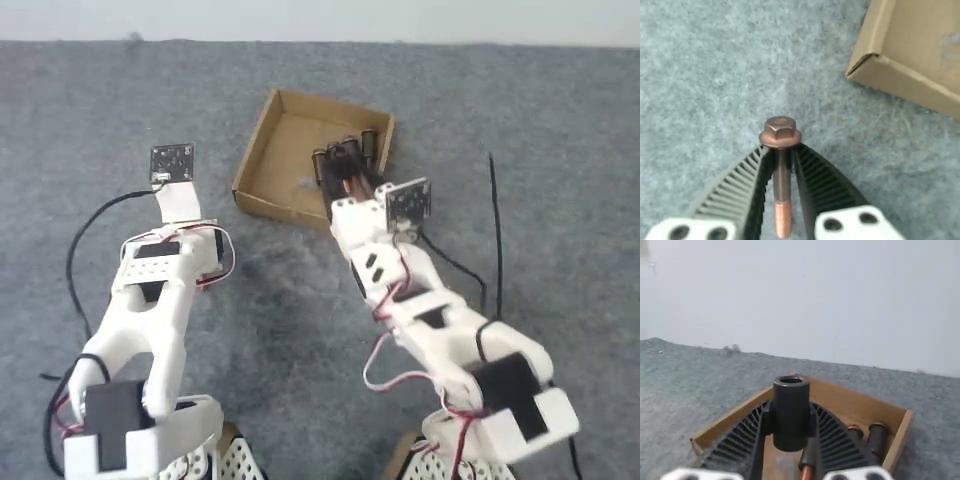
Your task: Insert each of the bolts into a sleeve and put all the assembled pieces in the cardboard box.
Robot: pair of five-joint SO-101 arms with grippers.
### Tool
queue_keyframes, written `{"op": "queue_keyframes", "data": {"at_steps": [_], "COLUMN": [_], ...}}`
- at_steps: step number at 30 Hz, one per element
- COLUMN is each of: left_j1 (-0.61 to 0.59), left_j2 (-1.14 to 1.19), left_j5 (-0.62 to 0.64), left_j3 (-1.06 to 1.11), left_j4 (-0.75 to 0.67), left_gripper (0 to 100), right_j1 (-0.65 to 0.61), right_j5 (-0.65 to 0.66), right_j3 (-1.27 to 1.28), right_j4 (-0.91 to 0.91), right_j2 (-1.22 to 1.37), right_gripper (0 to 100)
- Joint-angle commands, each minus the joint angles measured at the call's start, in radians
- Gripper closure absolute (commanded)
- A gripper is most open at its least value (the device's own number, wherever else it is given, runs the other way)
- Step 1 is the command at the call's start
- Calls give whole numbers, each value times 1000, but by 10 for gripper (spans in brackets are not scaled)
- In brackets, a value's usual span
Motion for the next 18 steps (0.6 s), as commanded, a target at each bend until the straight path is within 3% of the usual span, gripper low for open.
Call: {"op": "queue_keyframes", "data": {"at_steps": [1, 6, 18], "left_j1": [0, 0, 2], "left_j2": [-57, -57, -57], "left_j5": [8, 8, 8], "left_j3": [-7, -7, -5], "left_j4": [-25, -25, -25], "left_gripper": [988, 988, 988], "right_j1": [-47, -111, -116], "right_j5": [-14, -8, -8], "right_j3": [80, 230, 479], "right_j4": [-38, -94, -104], "right_j2": [-125, -255, -475], "right_gripper": [992, 992, 992]}}
